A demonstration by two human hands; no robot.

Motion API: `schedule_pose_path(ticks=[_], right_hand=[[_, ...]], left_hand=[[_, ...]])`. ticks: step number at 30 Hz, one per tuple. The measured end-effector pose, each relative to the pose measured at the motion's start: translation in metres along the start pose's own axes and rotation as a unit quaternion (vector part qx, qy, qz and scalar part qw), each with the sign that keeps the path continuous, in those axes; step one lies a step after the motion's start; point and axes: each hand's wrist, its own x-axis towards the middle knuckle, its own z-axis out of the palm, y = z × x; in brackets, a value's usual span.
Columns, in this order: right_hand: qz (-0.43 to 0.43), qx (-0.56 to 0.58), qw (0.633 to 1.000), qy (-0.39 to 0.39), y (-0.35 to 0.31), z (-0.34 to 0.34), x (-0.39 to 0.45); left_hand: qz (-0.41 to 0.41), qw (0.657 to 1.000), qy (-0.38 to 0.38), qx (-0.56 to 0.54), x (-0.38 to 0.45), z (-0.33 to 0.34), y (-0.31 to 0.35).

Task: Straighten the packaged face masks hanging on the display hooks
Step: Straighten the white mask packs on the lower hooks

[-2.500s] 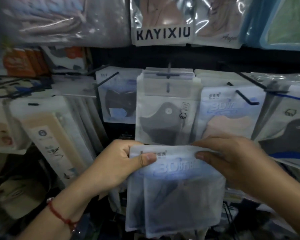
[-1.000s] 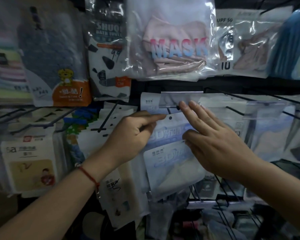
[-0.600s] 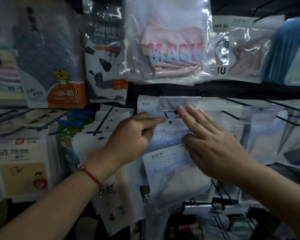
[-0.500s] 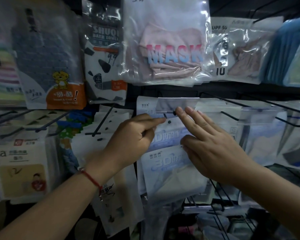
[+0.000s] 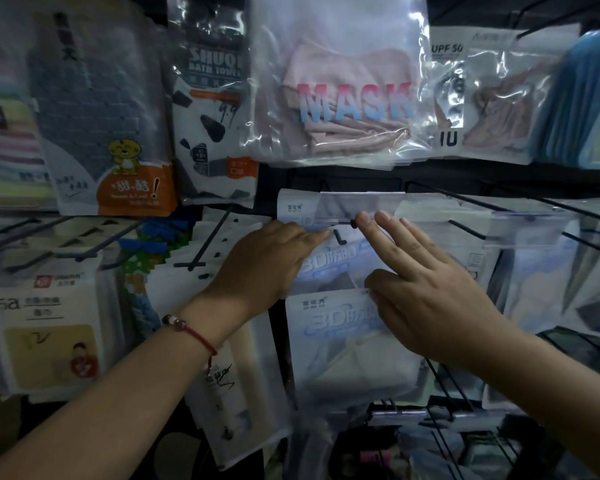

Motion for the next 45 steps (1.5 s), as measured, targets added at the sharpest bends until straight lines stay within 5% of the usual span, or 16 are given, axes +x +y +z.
schedule_pose_path(ticks=[8, 14, 21, 39, 45], right_hand=[[0.012, 0.007, 1.000, 0.006, -0.003, 0.003, 0.001], [0.023, 0.019, 0.999, 0.022, -0.007, 0.005, 0.001], [0.022, 0.042, 0.998, 0.039, -0.003, -0.001, 0.000], [0.009, 0.004, 0.999, 0.032, 0.002, -0.005, 0.002], [0.016, 0.007, 0.999, 0.042, -0.001, -0.001, 0.001]], left_hand=[[0.012, 0.993, 0.085, -0.084, -0.025, -0.041, 0.015], [0.060, 0.995, -0.003, -0.075, -0.049, -0.038, 0.051], [0.084, 0.994, 0.048, -0.044, -0.046, -0.017, 0.050], [-0.003, 0.992, 0.123, -0.022, -0.010, -0.011, 0.040], [0.012, 0.994, 0.095, 0.046, -0.006, 0.005, 0.029]])
